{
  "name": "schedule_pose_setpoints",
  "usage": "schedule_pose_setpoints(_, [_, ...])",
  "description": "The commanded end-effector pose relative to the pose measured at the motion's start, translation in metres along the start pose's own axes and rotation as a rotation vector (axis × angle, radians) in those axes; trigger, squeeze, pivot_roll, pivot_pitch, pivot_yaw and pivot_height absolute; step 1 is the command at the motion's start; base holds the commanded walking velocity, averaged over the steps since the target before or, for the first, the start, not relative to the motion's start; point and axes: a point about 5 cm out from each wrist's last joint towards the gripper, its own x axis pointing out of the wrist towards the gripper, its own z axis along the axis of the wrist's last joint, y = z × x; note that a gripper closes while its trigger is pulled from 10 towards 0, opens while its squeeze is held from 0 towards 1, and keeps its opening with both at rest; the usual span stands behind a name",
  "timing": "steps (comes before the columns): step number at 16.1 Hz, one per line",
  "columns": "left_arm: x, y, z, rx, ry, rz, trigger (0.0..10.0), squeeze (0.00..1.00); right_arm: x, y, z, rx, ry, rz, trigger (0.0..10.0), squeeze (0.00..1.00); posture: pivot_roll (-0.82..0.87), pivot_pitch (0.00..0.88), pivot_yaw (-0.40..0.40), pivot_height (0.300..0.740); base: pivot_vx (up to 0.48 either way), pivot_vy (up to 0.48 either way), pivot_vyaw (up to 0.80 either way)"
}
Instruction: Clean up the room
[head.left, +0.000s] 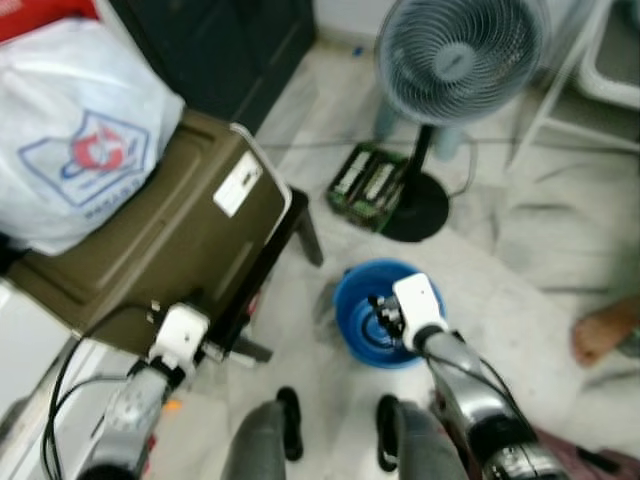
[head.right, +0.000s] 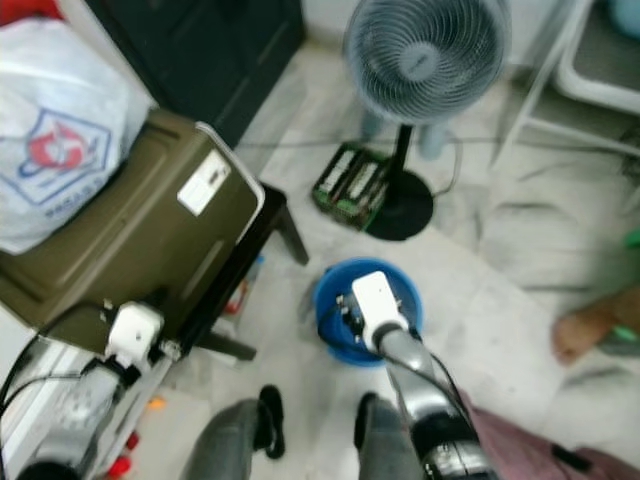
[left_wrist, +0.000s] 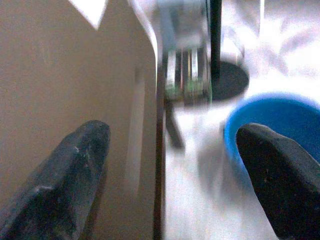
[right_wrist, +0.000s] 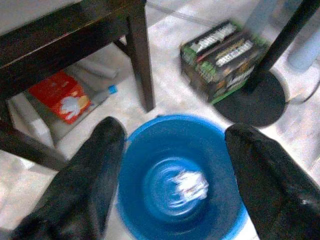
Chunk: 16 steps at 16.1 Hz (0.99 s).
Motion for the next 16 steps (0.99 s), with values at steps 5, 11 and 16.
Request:
schedule_pose_setpoints(5, [0.043,-0.01,0.081,-0.106,-0.221,0.134,10.0,0.0,-0.025,-0.006,0.015,0.015,-0.108,-0.092,10.0,0.0,-0.02,0.077,0.037,0.74,0.0,0.0,0.0])
schedule_pose_setpoints(11, [0.042,-0.016,0.112,-0.199,-0.197,0.239,10.0,0.0,-0.067,-0.05,0.023,0.127,-0.178,-0.401,10.0,0.0,-0.07,0.0,0.025,0.74,0.0,0.0,0.0])
schedule_pose_setpoints(16, [0.019,-0.009,0.084,-0.202,-0.072,0.32,10.0,0.0,-0.084,-0.047,0.033,0.049,-0.224,-0.412,10.0,0.0,-0.08,0.0,0.016,0.74,0.0,0.0,0.48])
